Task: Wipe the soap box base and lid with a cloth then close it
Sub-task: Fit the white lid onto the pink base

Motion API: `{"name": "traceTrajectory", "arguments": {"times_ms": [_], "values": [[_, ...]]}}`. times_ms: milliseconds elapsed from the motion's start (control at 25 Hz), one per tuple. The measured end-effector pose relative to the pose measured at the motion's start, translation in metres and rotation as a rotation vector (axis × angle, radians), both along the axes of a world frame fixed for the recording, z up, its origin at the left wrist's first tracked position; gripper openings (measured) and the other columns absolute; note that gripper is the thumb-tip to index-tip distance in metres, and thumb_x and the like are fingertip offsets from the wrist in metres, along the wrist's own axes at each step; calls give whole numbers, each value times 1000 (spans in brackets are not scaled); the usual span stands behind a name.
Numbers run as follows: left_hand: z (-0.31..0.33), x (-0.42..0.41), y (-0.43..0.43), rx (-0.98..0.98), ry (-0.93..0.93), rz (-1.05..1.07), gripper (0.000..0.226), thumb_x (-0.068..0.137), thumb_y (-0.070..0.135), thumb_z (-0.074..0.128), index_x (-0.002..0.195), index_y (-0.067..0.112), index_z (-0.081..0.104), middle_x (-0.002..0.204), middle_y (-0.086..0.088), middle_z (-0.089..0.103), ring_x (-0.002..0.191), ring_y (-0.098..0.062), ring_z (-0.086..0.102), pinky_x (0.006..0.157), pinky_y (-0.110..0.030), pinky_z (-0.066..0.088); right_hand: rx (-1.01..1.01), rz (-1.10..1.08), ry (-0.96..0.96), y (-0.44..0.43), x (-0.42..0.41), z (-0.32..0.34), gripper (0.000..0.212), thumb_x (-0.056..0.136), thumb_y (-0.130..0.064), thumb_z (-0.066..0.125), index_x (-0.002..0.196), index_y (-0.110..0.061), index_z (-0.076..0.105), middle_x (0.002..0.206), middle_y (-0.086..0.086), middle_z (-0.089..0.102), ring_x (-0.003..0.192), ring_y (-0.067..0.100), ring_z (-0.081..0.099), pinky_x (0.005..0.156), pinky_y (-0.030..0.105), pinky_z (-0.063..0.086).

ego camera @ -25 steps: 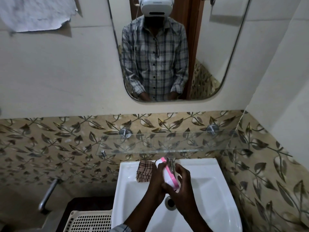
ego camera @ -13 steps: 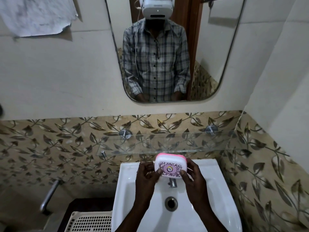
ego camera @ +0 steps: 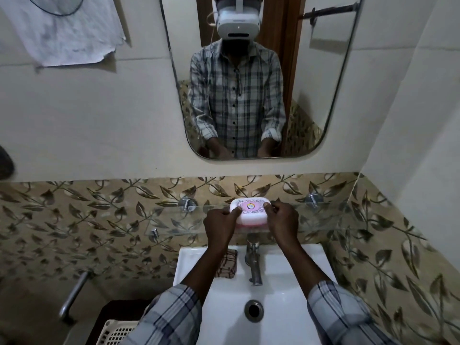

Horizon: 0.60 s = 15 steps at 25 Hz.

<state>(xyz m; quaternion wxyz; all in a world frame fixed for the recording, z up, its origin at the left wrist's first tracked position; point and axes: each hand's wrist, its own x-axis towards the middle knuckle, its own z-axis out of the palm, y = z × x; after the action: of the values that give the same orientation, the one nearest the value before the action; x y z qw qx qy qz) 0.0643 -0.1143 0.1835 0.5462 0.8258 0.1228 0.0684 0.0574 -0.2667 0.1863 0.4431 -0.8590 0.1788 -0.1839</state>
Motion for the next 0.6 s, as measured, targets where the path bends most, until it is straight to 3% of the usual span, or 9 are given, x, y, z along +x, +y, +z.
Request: {"name": "traceTrajectory", "arguments": {"times_ms": [200, 400, 520, 600], "values": [[-4, 9, -5, 45, 27, 19, 41, 82, 40, 73, 104, 6, 79, 97, -18, 78, 93, -29, 73, 80, -34, 57, -22, -5, -16, -4, 6, -9, 28, 92, -26, 63, 108, -7, 76, 103, 18, 76, 94, 32, 68, 74, 31, 49], [-5, 11, -5, 67, -2, -19, 41, 87, 39, 69, 109, 5, 77, 100, -18, 78, 92, -26, 72, 81, -34, 56, 19, -2, -73, -5, 8, -16, 31, 92, -26, 65, 111, -4, 74, 103, 16, 76, 94, 30, 69, 77, 32, 52], [-1, -1, -3, 28, -101, 38, 37, 94, 35, 63, 77, 5, 77, 69, -14, 72, 60, -14, 59, 56, -29, 41, 133, -49, -125, -5, 3, -21, 37, 92, -33, 66, 112, -2, 70, 102, 15, 74, 96, 29, 67, 82, 34, 53], [-12, -22, 5, -43, -223, 168, 36, 97, 26, 58, 64, 13, 62, 58, -2, 59, 54, -8, 48, 53, -26, 36, 275, -76, -204, -4, -10, -26, 32, 92, -32, 66, 113, -9, 69, 100, 8, 72, 94, 24, 67, 81, 32, 55]]}}
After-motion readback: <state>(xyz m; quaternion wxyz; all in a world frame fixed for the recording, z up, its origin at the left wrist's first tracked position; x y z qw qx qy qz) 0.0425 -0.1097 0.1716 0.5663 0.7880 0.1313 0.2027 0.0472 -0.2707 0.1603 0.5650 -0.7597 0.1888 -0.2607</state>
